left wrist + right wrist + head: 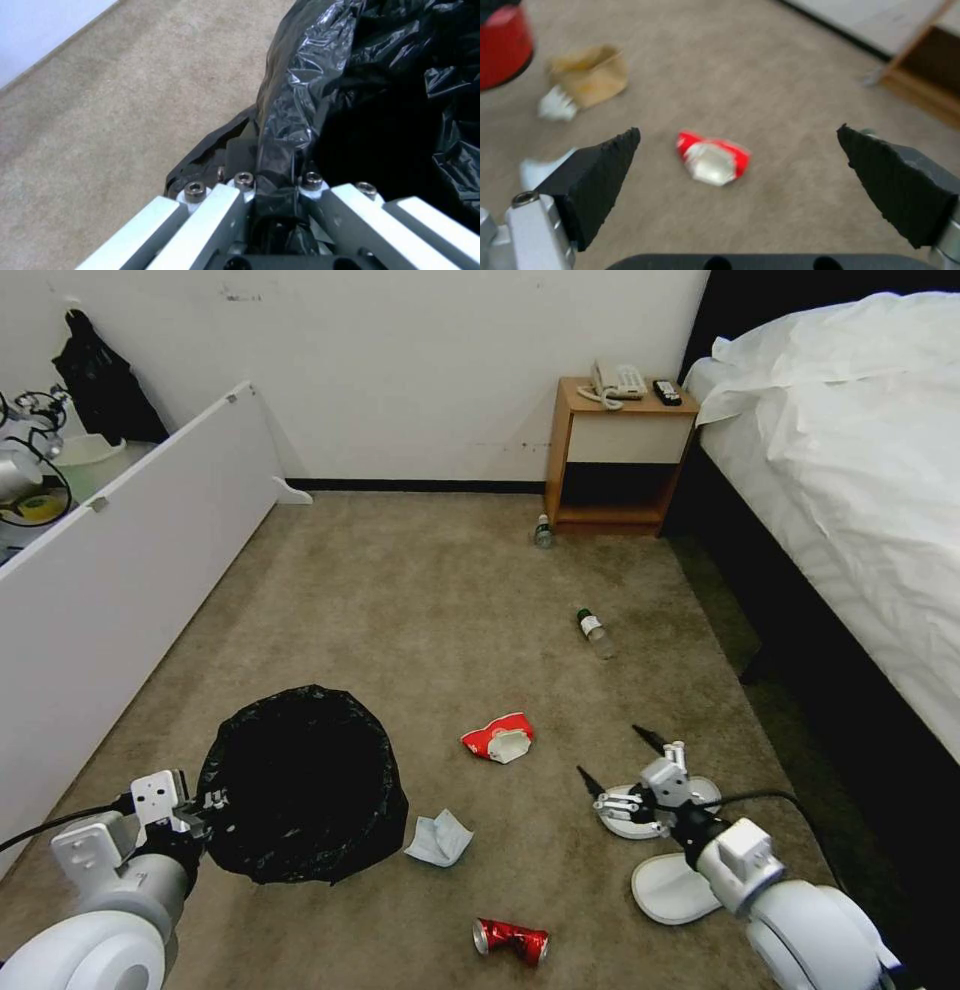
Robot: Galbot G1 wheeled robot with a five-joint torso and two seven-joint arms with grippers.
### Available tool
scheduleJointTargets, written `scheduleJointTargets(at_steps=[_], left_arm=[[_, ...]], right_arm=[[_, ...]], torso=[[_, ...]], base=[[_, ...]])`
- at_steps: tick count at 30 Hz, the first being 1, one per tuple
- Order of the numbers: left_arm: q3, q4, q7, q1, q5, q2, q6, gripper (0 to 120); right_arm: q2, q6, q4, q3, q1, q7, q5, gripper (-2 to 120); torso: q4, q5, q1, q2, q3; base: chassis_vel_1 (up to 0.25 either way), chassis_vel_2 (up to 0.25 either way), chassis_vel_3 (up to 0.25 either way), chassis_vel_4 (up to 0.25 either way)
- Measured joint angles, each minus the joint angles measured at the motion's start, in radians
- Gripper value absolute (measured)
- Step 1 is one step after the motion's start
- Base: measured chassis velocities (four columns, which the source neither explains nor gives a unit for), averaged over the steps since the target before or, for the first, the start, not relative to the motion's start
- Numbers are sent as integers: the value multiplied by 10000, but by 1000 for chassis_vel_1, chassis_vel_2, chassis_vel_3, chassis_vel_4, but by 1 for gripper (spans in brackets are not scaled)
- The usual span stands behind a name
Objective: Pick up the trash bin, then pick up the garbage from the floor and place it into the trash bin.
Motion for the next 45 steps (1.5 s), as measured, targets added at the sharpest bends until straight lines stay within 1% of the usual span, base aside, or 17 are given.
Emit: scheduleJointTargets(at_steps=[2, 3, 4, 5, 7, 8, 11, 12, 14, 16, 23, 28, 29, 35, 41, 42, 45], left_arm=[[-14, 1, -2, -42, 2, 9, 0, 1], [-14, 1, -2, -42, 2, 9, 0, 1], [-14, 5, -3, -66, 2, 15, 0, 1], [-14, 5, -3, -66, 2, 15, 0, 1], [0, 52, -5, -125, -5, 30, 0, 1], [0, 52, -5, -125, -5, 30, 0, 1], [6, 89, -5, -155, -36, 55, 0, 1], [6, 89, -5, -155, -36, 55, 0, 1], [13, 92, -5, -159, -42, 56, 0, 1], [28, 93, -3, -165, -50, 56, 0, 1], [29, 115, 4, -174, -60, 60, 0, 1], [28, 123, 10, -175, -62, 52, 0, 1], [33, 144, 11, -183, -63, 23, 0, 1], [54, 183, 14, -217, -61, 0, 0, 1], [77, 215, 15, -240, -39, -39, 0, 1], [79, 226, 17, -239, -33, -42, 0, 1], [75, 238, 20, -239, -32, -42, 0, 1]], right_arm=[[-137, -786, -67, -365, 487, -572, -186, 100], [-137, -786, -67, -365, 487, -572, -186, 100], [-186, -1182, -116, -583, 715, -794, -240, 100], [-186, -1182, -116, -583, 715, -794, -240, 100], [-253, -2134, -161, -852, 1033, -1581, -295, 100], [-253, -2134, -161, -852, 1033, -1581, -295, 100], [-299, -2855, -164, -843, 1178, -2886, -611, 100], [-299, -2855, -164, -843, 1178, -2886, -611, 100], [-313, -2917, -207, -821, 1225, -3329, -857, 100], [-325, -2932, -316, -827, 1304, -4012, -1218, 100], [-303, -2951, -598, -1069, 1340, -4733, -1893, 100], [-303, -2880, -734, -1223, 1350, -4921, -2164, 100], [-303, -2722, -877, -1446, 1352, -5074, -2442, 100], [-293, -2290, -1084, -1798, 1360, -5316, -2671, 100], [-250, -1969, -1364, -2098, 1462, -5504, -3345, 100], [-199, -1886, -1527, -2263, 1568, -5525, -3729, 100], [-119, -1871, -1709, -2488, 1765, -5525, -3863, 100]], torso=[[0, -1, 0, 0, 0], [0, -1, 0, 0, 0], [0, -1, 0, 0, 0], [0, -1, 0, 0, 0], [1, 0, 0, 0, 0], [1, 0, 0, 0, 0], [-1, -1, 0, 0, 0], [-1, -1, 0, 0, 0], [0, -1, 0, 0, 0], [0, -1, 0, 0, 0], [-1, -1, 0, 0, 0], [-1, -1, 0, 0, 0], [0, -1, 0, 0, 0], [0, 0, 0, 0, 0], [0, -1, 0, 0, -1], [0, 0, 0, 0, 0], [-1, -2, 0, 0, -1]], base=[[0, 0, 0, 0], [0, 0, 0, 0], [0, 0, 0, 0], [0, 0, 0, 0], [0, 0, 0, 0], [0, 0, 0, 0], [0, 0, 0, 0], [0, 0, 0, 0], [0, 0, 0, 0], [0, 0, 0, 0], [0, 0, 0, 0], [0, 0, 0, 0], [0, 0, 0, 0], [0, 0, 0, 0], [0, 0, 0, 0], [0, 0, 0, 0], [0, 0, 0, 0]])
